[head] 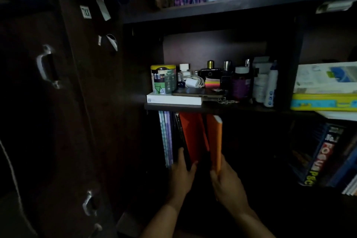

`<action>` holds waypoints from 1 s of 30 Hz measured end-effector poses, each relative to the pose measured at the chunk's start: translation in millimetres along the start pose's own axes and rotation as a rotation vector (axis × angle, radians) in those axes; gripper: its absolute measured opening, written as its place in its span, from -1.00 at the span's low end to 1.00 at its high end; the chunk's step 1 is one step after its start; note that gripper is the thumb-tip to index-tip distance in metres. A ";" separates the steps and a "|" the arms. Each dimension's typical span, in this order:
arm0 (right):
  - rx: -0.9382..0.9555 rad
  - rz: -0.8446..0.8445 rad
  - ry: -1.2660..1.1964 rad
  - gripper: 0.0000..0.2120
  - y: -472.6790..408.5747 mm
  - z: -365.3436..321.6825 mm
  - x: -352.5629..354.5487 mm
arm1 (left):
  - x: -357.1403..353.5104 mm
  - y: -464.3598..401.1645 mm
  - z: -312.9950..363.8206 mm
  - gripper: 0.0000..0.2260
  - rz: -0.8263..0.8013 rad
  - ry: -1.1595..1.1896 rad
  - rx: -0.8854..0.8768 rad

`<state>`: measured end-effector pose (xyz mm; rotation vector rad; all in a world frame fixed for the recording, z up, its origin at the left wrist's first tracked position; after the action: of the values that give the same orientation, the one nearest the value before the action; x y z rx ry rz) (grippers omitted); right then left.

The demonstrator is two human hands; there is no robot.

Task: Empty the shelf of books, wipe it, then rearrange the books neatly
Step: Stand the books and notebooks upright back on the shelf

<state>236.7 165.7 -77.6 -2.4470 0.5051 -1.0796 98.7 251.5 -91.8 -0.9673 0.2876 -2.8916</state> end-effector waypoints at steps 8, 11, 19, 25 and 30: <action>0.188 -0.068 0.021 -0.41 -34.9 3.2 -47.7 | -1.3 -11.3 -9.3 -0.41 0.045 -0.006 -0.006; 0.161 -0.096 -0.230 -0.47 -39.1 15.2 -50.8 | -1.0 -10.6 -9.1 -0.44 0.086 0.055 -0.058; 0.168 -0.240 -0.275 -0.20 -39.8 30.8 -66.6 | 13.4 -6.9 -7.2 -0.59 0.191 0.163 0.012; 0.268 -0.249 -0.078 -0.42 -53.7 17.8 -69.0 | 17.7 -3.8 -3.1 -0.64 0.345 0.119 -0.046; 0.266 -0.199 0.038 -0.56 -67.7 11.7 -77.0 | 11.3 -8.1 -3.1 -0.61 0.293 0.085 -0.138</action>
<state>207.5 262.6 -97.1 -2.2794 0.1189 -1.1897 87.7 258.4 -86.0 -0.7468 0.5884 -2.6745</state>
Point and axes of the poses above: each hand's wrist, its own y-axis away from the middle knuckle, its own x-axis out of the back of the hand, z = x × y, the point moved 4 cm from there along -y, towards the middle knuckle, and after that the axes turned 13 degrees about x, right-handed, at the moved point
